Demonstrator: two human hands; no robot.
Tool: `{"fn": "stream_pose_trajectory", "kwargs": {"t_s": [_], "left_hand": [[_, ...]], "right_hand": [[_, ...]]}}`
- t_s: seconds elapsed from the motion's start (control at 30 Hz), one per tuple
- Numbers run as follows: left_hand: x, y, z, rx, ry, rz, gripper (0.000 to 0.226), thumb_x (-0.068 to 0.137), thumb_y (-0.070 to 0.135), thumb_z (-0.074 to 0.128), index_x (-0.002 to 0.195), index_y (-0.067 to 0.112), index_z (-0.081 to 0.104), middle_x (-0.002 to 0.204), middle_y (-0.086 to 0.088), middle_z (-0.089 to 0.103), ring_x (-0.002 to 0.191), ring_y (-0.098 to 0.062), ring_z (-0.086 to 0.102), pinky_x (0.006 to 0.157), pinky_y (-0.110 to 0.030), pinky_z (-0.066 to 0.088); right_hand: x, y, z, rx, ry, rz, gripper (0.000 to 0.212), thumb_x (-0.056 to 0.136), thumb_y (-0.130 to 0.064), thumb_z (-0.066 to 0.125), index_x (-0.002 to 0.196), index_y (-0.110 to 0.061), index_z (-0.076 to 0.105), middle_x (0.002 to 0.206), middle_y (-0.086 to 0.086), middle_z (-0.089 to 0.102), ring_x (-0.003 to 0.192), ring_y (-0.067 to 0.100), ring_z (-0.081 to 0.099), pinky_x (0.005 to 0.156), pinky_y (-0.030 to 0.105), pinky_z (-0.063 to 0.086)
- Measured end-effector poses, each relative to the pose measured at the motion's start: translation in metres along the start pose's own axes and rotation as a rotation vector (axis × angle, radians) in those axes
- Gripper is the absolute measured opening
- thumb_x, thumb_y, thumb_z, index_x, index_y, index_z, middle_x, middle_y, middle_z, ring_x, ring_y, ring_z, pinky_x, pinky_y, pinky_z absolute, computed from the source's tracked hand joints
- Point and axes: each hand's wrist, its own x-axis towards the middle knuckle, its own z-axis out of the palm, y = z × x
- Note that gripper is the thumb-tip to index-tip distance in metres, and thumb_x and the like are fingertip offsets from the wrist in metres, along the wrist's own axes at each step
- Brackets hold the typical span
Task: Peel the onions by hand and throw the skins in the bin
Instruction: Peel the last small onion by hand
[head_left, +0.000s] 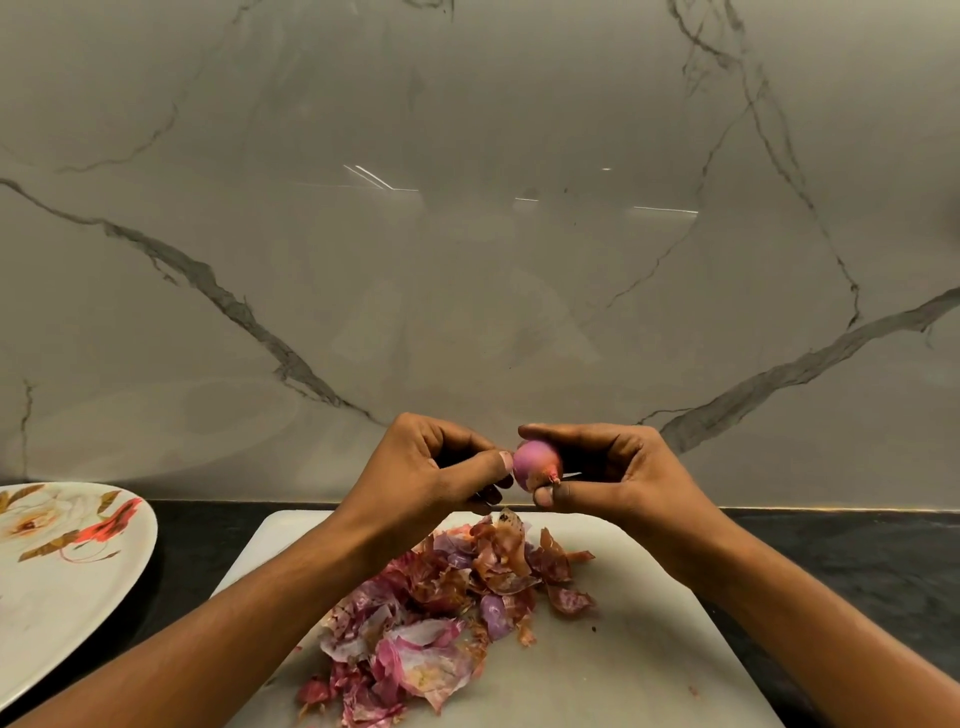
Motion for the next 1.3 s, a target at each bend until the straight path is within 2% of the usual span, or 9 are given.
{"fn": "stream_pose_trajectory", "kwargs": {"t_s": [0.1, 0.37, 0.63, 0.77, 1.0, 1.17, 1.3], "left_hand": [[-0.001, -0.0006, -0.0007, 0.026, -0.007, 0.008, 0.009, 0.089, 0.011, 0.08, 0.097, 0.009, 0.084, 0.083, -0.009, 0.08, 0.077, -0.028, 0.078, 0.071, -0.035, 0.066], [-0.001, -0.0001, -0.0029, 0.021, -0.016, -0.024, 0.008, 0.089, 0.004, 0.08, 0.096, 0.004, 0.084, 0.081, -0.013, 0.08, 0.074, -0.029, 0.077, 0.069, -0.033, 0.065], [-0.002, 0.0035, -0.0023, -0.058, -0.034, -0.025, 0.014, 0.086, 0.005, 0.081, 0.099, 0.008, 0.084, 0.084, -0.011, 0.081, 0.077, -0.027, 0.078, 0.071, -0.028, 0.063], [-0.0017, 0.004, -0.0036, -0.117, -0.035, -0.041, 0.018, 0.083, 0.004, 0.082, 0.101, 0.002, 0.082, 0.086, -0.015, 0.08, 0.076, -0.028, 0.078, 0.07, -0.028, 0.063], [-0.0019, 0.0042, -0.0061, -0.181, -0.057, -0.042, 0.028, 0.076, 0.013, 0.082, 0.101, 0.002, 0.082, 0.09, -0.018, 0.08, 0.079, -0.03, 0.079, 0.072, -0.031, 0.064], [-0.0012, 0.0041, -0.0046, -0.144, -0.027, -0.024, 0.017, 0.084, 0.004, 0.079, 0.101, 0.002, 0.082, 0.087, -0.016, 0.08, 0.077, -0.027, 0.079, 0.07, -0.028, 0.063], [-0.0006, 0.0022, -0.0026, -0.144, -0.03, -0.02, 0.016, 0.091, 0.001, 0.075, 0.105, 0.003, 0.081, 0.091, -0.015, 0.081, 0.083, -0.03, 0.079, 0.075, -0.034, 0.065]], "right_hand": [[0.0001, 0.0005, 0.001, -0.017, -0.002, -0.001, 0.054, 0.081, 0.008, 0.082, 0.126, -0.02, 0.074, 0.116, -0.003, 0.079, 0.11, 0.019, 0.075, 0.088, 0.029, 0.062], [-0.0002, 0.0013, 0.0011, -0.028, -0.011, 0.001, 0.054, 0.08, 0.009, 0.081, 0.125, -0.019, 0.075, 0.116, -0.003, 0.079, 0.109, 0.018, 0.076, 0.085, 0.028, 0.063], [0.0007, -0.0002, -0.0024, 0.036, -0.001, 0.003, 0.054, 0.079, 0.008, 0.081, 0.124, -0.019, 0.075, 0.116, 0.001, 0.079, 0.111, 0.022, 0.075, 0.088, 0.03, 0.063], [0.0007, 0.0, -0.002, 0.085, -0.012, 0.008, 0.054, 0.076, 0.006, 0.082, 0.124, -0.018, 0.074, 0.118, 0.003, 0.079, 0.112, 0.022, 0.075, 0.088, 0.029, 0.062], [-0.0001, -0.0016, -0.0042, 0.148, -0.023, 0.029, 0.056, 0.071, 0.0, 0.082, 0.124, -0.017, 0.075, 0.118, 0.007, 0.079, 0.113, 0.026, 0.074, 0.088, 0.03, 0.062], [-0.0006, -0.0031, -0.0021, 0.147, -0.017, 0.036, 0.057, 0.07, -0.001, 0.082, 0.124, -0.017, 0.075, 0.118, 0.006, 0.079, 0.113, 0.025, 0.074, 0.088, 0.03, 0.062], [-0.0008, -0.0064, -0.0015, 0.147, 0.01, 0.026, 0.056, 0.07, -0.003, 0.082, 0.123, -0.018, 0.075, 0.117, 0.005, 0.079, 0.113, 0.022, 0.074, 0.088, 0.026, 0.061]]}}
